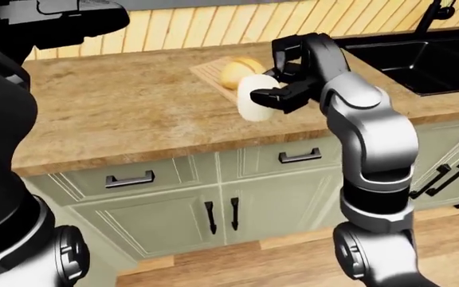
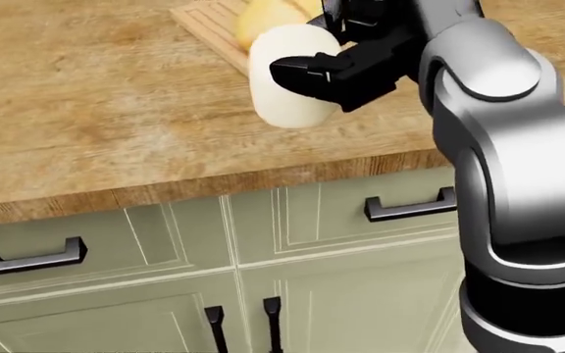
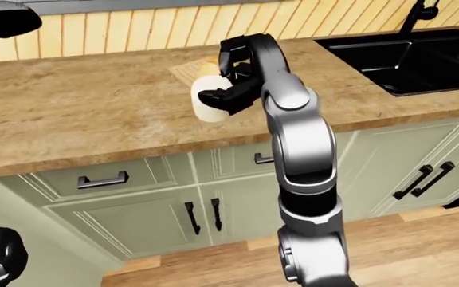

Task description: Pick up the wedge of cheese and place it on the slice of bread to prepare a simple cheese on bread dish.

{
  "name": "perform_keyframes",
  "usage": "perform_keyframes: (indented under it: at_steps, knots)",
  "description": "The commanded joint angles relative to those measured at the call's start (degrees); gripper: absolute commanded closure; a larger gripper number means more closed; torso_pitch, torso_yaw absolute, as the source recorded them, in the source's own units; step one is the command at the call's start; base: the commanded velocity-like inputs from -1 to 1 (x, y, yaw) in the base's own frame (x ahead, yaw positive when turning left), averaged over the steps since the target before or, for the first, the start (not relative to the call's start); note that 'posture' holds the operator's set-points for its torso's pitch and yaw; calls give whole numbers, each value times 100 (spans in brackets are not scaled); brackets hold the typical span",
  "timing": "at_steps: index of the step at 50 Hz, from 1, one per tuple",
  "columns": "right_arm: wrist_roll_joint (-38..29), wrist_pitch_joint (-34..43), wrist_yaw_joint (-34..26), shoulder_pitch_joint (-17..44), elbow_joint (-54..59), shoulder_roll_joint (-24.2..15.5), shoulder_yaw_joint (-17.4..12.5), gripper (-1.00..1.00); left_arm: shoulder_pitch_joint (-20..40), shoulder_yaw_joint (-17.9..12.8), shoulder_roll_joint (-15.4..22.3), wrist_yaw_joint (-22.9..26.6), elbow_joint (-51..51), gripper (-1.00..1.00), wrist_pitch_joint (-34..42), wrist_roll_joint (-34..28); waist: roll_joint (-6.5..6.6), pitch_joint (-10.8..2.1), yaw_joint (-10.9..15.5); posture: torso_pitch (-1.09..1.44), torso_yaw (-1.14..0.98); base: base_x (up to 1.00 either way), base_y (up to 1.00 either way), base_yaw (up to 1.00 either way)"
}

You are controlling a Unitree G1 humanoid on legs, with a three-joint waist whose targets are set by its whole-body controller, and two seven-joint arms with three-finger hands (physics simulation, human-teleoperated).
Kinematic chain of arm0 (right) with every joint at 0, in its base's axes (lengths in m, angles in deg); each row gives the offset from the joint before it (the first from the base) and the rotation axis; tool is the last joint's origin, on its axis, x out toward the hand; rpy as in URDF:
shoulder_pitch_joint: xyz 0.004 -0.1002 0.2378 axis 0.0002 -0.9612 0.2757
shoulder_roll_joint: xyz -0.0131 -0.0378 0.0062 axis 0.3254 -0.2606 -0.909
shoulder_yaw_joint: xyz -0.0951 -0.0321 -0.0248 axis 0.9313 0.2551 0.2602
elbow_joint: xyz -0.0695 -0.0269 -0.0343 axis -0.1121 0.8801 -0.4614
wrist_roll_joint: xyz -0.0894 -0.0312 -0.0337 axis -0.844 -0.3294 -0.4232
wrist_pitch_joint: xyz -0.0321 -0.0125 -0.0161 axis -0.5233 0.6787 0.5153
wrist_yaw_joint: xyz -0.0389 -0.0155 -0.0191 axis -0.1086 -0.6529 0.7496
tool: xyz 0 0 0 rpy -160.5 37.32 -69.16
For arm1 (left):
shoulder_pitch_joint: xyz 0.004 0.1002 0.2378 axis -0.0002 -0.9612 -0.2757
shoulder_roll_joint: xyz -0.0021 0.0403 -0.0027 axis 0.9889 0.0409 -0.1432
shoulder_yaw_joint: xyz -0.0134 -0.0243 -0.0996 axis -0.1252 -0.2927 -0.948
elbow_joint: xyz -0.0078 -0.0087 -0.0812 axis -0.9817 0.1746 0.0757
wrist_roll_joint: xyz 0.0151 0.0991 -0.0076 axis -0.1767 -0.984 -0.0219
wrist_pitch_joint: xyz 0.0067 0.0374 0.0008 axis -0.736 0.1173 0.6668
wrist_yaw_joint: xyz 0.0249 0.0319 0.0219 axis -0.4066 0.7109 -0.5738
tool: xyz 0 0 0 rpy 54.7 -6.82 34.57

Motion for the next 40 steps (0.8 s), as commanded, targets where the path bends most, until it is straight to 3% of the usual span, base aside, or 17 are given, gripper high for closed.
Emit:
perform_keyframes:
  at_steps: [1,7,9,10,11,13,20,22,24,25,27,33,35,37,38,39,40]
  knots:
    - [-105,-306,107,254,-272,-85,-191,100,156,-48,54,34,-121,-100,-163,-29,59,-156,-35,0,0,0,0,11]
    - [-120,-303,134,248,-283,-67,-188,100,141,-68,33,44,-154,-100,-140,-38,-246,-139,-37,0,0,0,0,11]
    - [-120,-300,130,245,-295,-75,-195,100,142,-84,36,47,-156,-100,-133,-34,-461,-160,-23,0,0,0,0,13]
    - [-117,-304,128,238,-288,-76,-200,100,140,-90,39,46,-158,-100,-131,-32,-655,-215,-19,0,0,0,0,12]
    - [-120,-298,129,244,-286,-75,-189,100,139,-95,42,45,-161,-100,-128,-27,-454,-157,-43,0,0,0,0,12]
    - [-122,-290,123,250,-292,-80,-188,100,146,-120,60,41,-168,-100,-114,-6,-512,-171,1,0,0,0,0,12]
    - [-109,-289,110,252,-288,-102,-217,100,171,-118,84,6,-138,-100,-122,31,-177,-109,11,0,0,0,0,13]
    - [-104,-278,110,248,-308,-103,-216,100,175,-115,93,4,-135,-100,-124,37,14,-113,-30,0,0,0,0,13]
    - [-105,-279,114,236,-314,-102,-211,100,168,-104,92,0,-137,-100,-133,37,361,-184,-78,0,0,0,0,13]
    - [-106,-288,114,227,-310,-105,-211,100,162,-92,88,2,-135,-100,-143,30,133,-121,-37,0,0,0,0,14]
    - [-103,-306,111,223,-301,-109,-216,100,159,-83,83,5,-139,-100,-143,24,218,-135,-62,0,0,0,0,14]
    - [-105,-310,121,225,-283,-105,-215,100,161,-67,61,12,-147,-100,-132,8,-93,-116,-44,0,0,0,0,14]
    - [-103,-368,133,204,-229,-106,-225,100,156,-64,54,24,-140,-100,-143,-9,-226,-114,-35,0,0,0,0,15]
    - [-99,-369,141,215,-220,-98,-223,100,152,-57,43,33,-130,-100,-155,-23,-502,-163,-18,0,0,0,0,15]
    - [-100,-363,141,217,-226,-100,-219,100,151,-56,40,37,-129,-100,-158,-29,-547,-213,29,0,0,0,0,15]
    - [-96,-367,136,213,-228,-106,-224,100,152,-58,41,40,-129,-100,-156,-32,-431,-153,-21,0,0,0,0,16]
    - [-93,-337,134,219,-255,-110,-230,100,159,-71,46,43,-126,-100,-148,-30,-481,-138,-9,0,0,0,0,15]
